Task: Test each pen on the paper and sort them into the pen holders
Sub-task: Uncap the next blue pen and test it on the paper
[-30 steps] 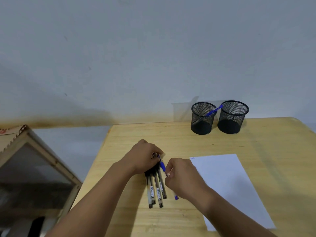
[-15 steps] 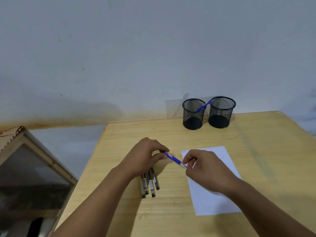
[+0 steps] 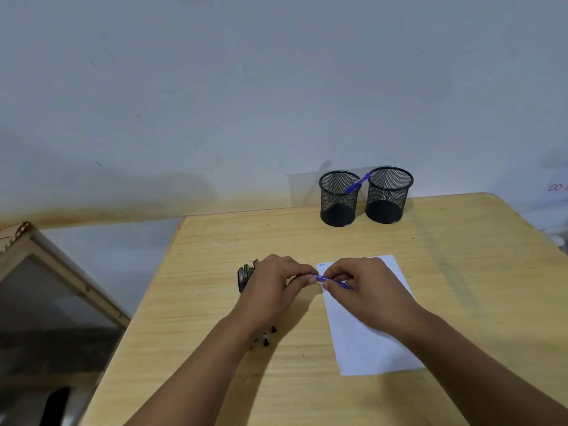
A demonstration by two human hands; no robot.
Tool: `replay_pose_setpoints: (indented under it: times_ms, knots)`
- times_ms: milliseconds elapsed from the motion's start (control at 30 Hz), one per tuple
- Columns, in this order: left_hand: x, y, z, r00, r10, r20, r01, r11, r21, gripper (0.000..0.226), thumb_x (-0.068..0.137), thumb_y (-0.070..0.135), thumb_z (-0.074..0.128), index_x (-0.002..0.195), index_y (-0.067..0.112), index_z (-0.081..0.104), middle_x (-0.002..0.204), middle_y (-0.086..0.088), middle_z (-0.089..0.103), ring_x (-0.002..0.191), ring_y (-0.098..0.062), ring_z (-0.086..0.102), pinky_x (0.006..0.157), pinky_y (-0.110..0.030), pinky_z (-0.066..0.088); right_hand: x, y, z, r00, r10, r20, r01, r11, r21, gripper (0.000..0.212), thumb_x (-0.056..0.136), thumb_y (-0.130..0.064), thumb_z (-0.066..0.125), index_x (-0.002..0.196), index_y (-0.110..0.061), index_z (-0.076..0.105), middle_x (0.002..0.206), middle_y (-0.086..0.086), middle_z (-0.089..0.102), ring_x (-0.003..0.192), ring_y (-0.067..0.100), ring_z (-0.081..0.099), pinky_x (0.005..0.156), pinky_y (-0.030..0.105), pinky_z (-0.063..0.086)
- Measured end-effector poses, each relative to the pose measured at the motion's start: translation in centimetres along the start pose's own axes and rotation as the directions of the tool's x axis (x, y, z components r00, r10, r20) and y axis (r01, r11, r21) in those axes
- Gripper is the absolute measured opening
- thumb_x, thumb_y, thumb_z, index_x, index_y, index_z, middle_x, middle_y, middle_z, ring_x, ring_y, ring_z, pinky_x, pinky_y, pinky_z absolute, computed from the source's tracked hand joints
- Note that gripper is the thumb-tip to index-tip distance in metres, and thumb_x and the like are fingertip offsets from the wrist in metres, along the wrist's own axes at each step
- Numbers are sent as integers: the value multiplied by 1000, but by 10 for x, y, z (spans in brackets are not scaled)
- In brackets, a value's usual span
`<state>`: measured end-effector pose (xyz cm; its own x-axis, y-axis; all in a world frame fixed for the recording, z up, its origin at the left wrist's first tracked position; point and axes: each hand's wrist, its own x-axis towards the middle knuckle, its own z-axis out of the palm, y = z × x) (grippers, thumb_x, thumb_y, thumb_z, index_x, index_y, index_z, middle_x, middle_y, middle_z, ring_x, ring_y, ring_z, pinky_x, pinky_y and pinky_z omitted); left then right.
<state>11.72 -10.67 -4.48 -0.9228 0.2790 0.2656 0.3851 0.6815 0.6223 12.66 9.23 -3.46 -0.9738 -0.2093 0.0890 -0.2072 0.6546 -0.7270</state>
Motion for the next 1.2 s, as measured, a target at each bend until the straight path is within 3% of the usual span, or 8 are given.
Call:
replay_pose_setpoints:
  times_ms: [200, 400, 667, 833, 933, 1000, 1100, 1200]
  knots:
    - [13, -2, -5, 998, 49, 41, -49, 999, -9, 13, 94, 32, 64, 97, 34, 77, 75, 5, 68, 84, -10, 49, 75, -13, 35, 1, 6, 13, 995, 34, -94, -30, 999, 44, 10, 86, -39, 65, 86, -32, 71, 73, -15, 71, 68, 6, 66, 65, 38, 58]
    - [25, -7, -8, 994, 55, 95, -52, 998, -40, 13, 93, 30, 66, 99, 32, 77, 76, 2, 70, 79, -12, 57, 69, -23, 41, 10, 7, 15, 992, 63, -113, -62, 998, 10, 9, 86, -40, 66, 84, -32, 69, 71, -18, 69, 68, 6, 65, 61, 39, 58]
    - [27, -12, -4, 996, 59, 73, -57, 998, -30, 12, 93, 29, 66, 95, 31, 77, 72, 6, 67, 77, -11, 56, 71, -26, 42, 10, 16, 10, 992, 112, -63, -113, 994, -11, 21, 85, -45, 64, 75, -27, 57, 58, -5, 62, 51, 16, 55, 50, 40, 47]
    - [29, -26, -12, 989, -146, -33, 142, 985, -94, 11, 89, 33, 69, 97, 35, 77, 82, 19, 71, 80, -5, 58, 71, -24, 45, 8, 24, 1, 988, 154, -30, -150, 982, 116, 16, 88, -30, 68, 75, -24, 60, 56, -5, 59, 48, 8, 47, 52, 34, 44]
    - [27, -29, -5, 955, -290, -59, 290, 957, -9, 16, 87, 38, 70, 102, 36, 75, 91, 21, 71, 81, 6, 56, 71, -21, 44, 5, 26, 0, 972, 228, -55, -208, 945, 252, 7, 90, -16, 65, 85, -20, 64, 66, -8, 63, 49, 5, 49, 51, 19, 43]
    - [25, -30, -1, 924, -371, -93, 379, 919, 108, 20, 86, 42, 66, 104, 38, 74, 95, 21, 72, 83, 3, 60, 76, -24, 49, 3, 26, 0, 953, 303, -28, -272, 889, 368, 13, 91, -7, 61, 93, -19, 67, 80, -4, 70, 56, 6, 58, 56, 19, 50]
    - [23, -30, 6, 929, -334, -160, 367, 885, 286, 23, 88, 47, 63, 107, 40, 73, 96, 18, 74, 92, -6, 64, 90, -34, 47, -1, 25, -1, 929, 369, 12, -322, 793, 518, 22, 92, -1, 58, 104, -16, 69, 91, 6, 74, 70, 17, 70, 71, 29, 61]
    - [23, -31, 8, 943, -276, -186, 330, 848, 415, 23, 89, 50, 61, 108, 42, 72, 105, 17, 72, 99, -13, 61, 88, -35, 42, -4, 23, -3, 917, 399, 19, -328, 726, 604, 24, 93, 0, 58, 106, -17, 69, 90, 9, 75, 74, 19, 75, 72, 29, 62]
